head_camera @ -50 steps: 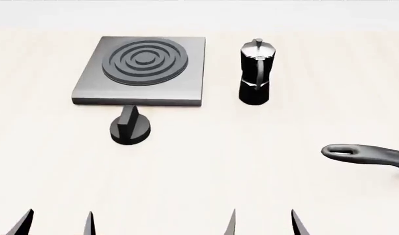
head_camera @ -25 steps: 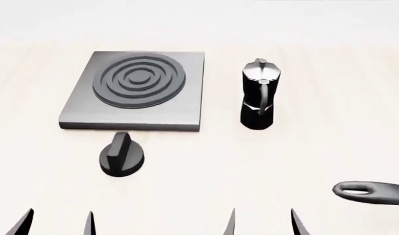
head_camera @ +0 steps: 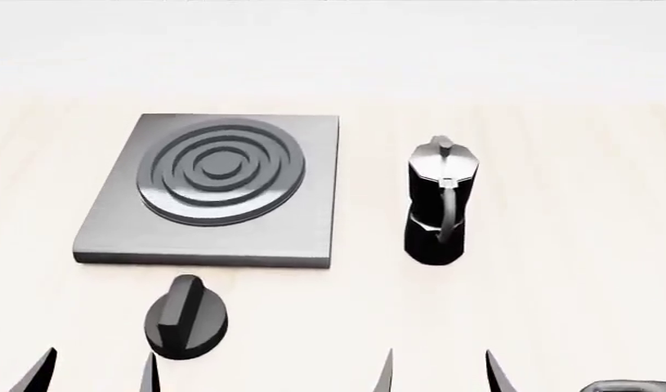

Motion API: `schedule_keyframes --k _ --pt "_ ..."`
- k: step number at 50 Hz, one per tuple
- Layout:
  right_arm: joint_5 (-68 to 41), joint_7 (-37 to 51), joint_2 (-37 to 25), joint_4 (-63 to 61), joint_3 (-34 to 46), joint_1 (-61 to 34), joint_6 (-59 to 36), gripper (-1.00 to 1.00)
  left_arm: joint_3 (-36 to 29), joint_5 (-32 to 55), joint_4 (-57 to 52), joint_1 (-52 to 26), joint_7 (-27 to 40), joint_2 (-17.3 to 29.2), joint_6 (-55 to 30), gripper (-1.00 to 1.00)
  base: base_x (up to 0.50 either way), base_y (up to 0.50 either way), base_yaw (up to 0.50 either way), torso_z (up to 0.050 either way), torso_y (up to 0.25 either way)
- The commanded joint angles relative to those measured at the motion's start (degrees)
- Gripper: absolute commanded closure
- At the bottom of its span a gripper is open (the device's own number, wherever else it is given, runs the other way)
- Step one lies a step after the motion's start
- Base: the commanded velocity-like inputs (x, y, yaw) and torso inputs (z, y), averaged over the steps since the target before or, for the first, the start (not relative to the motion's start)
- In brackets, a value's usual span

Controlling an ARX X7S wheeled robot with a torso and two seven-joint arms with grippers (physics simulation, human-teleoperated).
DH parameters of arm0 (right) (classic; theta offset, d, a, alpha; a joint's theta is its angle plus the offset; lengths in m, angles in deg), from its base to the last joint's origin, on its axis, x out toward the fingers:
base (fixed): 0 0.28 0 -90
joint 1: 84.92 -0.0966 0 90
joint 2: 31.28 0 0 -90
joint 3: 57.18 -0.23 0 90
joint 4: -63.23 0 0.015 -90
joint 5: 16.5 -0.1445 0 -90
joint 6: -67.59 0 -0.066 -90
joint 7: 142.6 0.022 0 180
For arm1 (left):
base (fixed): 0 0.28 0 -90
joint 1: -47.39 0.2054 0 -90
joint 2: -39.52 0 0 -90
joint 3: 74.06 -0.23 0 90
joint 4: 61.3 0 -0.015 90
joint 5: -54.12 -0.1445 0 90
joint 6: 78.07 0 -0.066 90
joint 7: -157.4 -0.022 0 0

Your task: Put the moka pot on the stove.

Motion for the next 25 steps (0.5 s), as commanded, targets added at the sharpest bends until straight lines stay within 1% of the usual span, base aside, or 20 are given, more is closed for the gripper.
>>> schedule_keyframes --k 1,25 --pt "-0.5 0.4 -0.3 0.4 0.4 -0.2 0.2 -1.0 -0.5 0.4 0.1 -0.1 0.4 0.4 0.2 -1.0 0.28 0.0 0.0 0.0 0.0" --pt "-0.8 1.4 -1.0 -0.2 1.4 -0.2 0.0 -1.0 -1.4 1.1 0.1 -0.2 1.2 1.0 0.4 -1.0 0.28 0.0 0.0 0.0 0.0"
